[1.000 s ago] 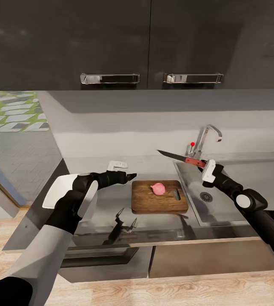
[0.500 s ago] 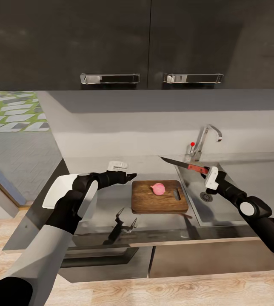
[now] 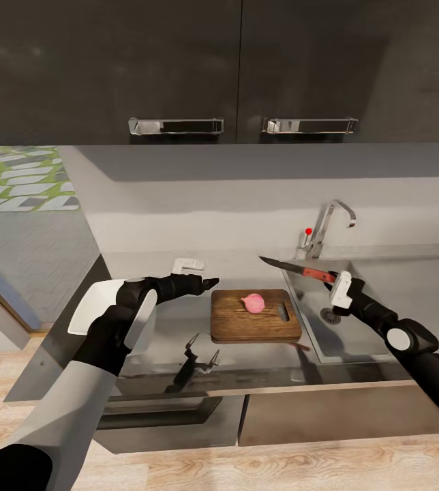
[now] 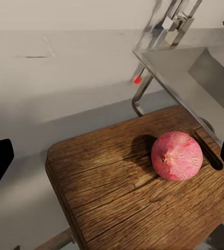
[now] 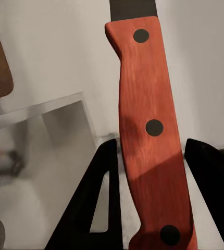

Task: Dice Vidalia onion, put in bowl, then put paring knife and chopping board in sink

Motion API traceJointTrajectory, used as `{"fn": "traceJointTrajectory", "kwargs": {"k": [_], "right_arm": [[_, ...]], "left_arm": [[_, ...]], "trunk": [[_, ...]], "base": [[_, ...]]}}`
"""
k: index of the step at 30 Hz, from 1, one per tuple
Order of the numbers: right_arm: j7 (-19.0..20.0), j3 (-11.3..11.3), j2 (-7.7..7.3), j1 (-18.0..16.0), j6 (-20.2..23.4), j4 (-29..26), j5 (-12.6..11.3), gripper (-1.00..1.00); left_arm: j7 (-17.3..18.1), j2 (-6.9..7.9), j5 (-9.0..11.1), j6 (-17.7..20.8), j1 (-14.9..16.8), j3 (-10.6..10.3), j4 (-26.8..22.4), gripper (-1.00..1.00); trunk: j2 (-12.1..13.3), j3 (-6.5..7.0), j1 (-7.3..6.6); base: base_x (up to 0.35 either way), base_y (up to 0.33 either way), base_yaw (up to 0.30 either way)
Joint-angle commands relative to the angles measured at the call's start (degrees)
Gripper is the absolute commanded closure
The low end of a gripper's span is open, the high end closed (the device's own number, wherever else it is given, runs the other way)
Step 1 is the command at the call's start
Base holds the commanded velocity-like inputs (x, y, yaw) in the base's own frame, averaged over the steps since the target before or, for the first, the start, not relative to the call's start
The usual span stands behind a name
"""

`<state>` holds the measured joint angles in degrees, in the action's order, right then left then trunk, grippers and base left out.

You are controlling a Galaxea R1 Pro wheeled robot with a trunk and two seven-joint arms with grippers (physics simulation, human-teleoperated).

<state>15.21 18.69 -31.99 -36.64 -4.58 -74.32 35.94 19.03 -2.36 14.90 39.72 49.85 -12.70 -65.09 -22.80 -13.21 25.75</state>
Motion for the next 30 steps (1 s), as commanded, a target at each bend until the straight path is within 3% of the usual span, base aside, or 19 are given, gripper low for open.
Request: {"fn": "traceJointTrajectory", "kwargs": {"k": [1, 6, 23, 27, 29, 30], "right_arm": [[0.09, 0.03, -0.04, 0.31, -0.17, -0.03, 0.53, 1.00], [0.09, 0.03, -0.08, 2.08, -0.17, -0.03, 0.55, 1.00], [-0.07, 0.16, 0.00, 2.45, 0.01, 0.06, 1.48, 1.00], [-0.30, 0.32, 0.00, 2.45, 0.23, 0.06, 1.49, 1.00], [-2.02, 1.45, 0.06, 2.45, 0.32, 0.02, 1.50, 1.00], [-2.48, 1.75, 0.07, 2.45, 0.31, 0.01, 1.50, 1.00]], "left_arm": [[0.05, -0.01, 0.19, 0.35, 0.06, 0.04, -0.04, -1.00], [0.05, -0.01, 0.18, 0.35, 0.05, 0.04, -0.03, -1.00], [0.26, -0.81, 0.14, 0.47, 0.00, -0.21, 0.05, -1.00], [0.30, -1.06, 0.13, 0.48, 0.02, -2.44, 0.05, -1.00], [0.19, -1.14, 0.13, 0.39, 0.04, -5.49, -0.01, -1.00], [0.16, -1.14, 0.13, 0.38, 0.04, -5.68, -0.02, -1.00]], "trunk": [[-0.12, -0.11, 0.03], [-0.12, -0.11, 0.03], [-0.12, -0.11, 0.03], [-0.12, -0.11, 0.03], [-0.12, -0.11, 0.03], [-0.12, -0.11, 0.03]], "base": [[0.000, 0.000, 0.000], [0.000, 0.000, 0.000], [0.000, 0.000, 0.000], [0.000, 0.000, 0.000], [0.000, 0.000, 0.000], [0.000, 0.000, 0.000]]}}
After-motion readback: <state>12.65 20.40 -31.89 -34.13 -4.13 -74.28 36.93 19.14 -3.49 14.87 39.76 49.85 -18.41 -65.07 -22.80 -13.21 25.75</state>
